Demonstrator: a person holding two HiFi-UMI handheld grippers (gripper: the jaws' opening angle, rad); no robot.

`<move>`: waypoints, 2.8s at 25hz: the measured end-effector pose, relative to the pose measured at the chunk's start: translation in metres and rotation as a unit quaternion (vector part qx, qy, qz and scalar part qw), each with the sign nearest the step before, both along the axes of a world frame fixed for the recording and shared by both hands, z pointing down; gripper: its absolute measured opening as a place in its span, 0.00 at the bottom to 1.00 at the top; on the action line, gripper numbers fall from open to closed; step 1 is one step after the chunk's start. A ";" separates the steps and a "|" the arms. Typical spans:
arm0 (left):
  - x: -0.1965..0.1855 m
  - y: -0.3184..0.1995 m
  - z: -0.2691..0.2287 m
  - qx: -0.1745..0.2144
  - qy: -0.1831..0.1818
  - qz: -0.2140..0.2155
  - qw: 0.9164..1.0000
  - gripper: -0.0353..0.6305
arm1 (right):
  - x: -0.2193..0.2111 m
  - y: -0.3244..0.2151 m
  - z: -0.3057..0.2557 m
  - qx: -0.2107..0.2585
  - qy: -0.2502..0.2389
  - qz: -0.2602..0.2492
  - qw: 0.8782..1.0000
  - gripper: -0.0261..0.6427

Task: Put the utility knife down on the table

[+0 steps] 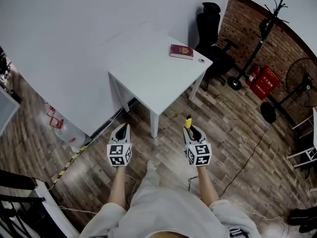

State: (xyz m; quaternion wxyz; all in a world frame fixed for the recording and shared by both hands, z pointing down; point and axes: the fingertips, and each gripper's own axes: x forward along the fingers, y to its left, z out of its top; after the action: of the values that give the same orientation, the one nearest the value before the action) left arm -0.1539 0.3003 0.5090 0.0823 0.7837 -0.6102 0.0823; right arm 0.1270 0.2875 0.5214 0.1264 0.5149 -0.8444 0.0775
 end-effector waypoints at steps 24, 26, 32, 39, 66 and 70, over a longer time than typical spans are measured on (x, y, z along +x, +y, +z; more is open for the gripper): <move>-0.056 -0.227 -0.006 -0.005 0.009 0.053 0.999 0.06 | -0.066 -0.204 -0.012 0.002 0.018 0.036 0.999 0.20; -0.054 -0.232 -0.001 -0.008 0.010 0.054 0.998 0.06 | -0.065 -0.208 -0.008 -0.001 0.019 0.037 0.999 0.20; -0.043 -0.255 0.008 -0.014 0.009 0.062 0.998 0.06 | -0.057 -0.231 0.003 -0.007 0.013 0.042 0.999 0.20; -0.032 -0.309 0.012 -0.015 0.004 0.069 0.997 0.06 | -0.050 -0.281 0.009 -0.006 0.003 0.049 0.999 0.20; -0.006 -0.564 0.004 -0.033 -0.009 0.027 0.999 0.06 | -0.035 -0.554 0.011 -0.023 -0.003 -0.008 1.000 0.20; -0.004 -0.590 0.005 -0.038 -0.014 0.016 0.999 0.06 | -0.035 -0.587 0.016 -0.030 -0.007 -0.022 0.999 0.20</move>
State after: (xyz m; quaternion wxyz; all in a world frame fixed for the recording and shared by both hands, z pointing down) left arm -0.1575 -0.2894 0.5135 0.1024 0.7887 -0.5947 0.1174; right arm 0.0918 -0.2990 0.5372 0.1379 0.4913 -0.8538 0.1033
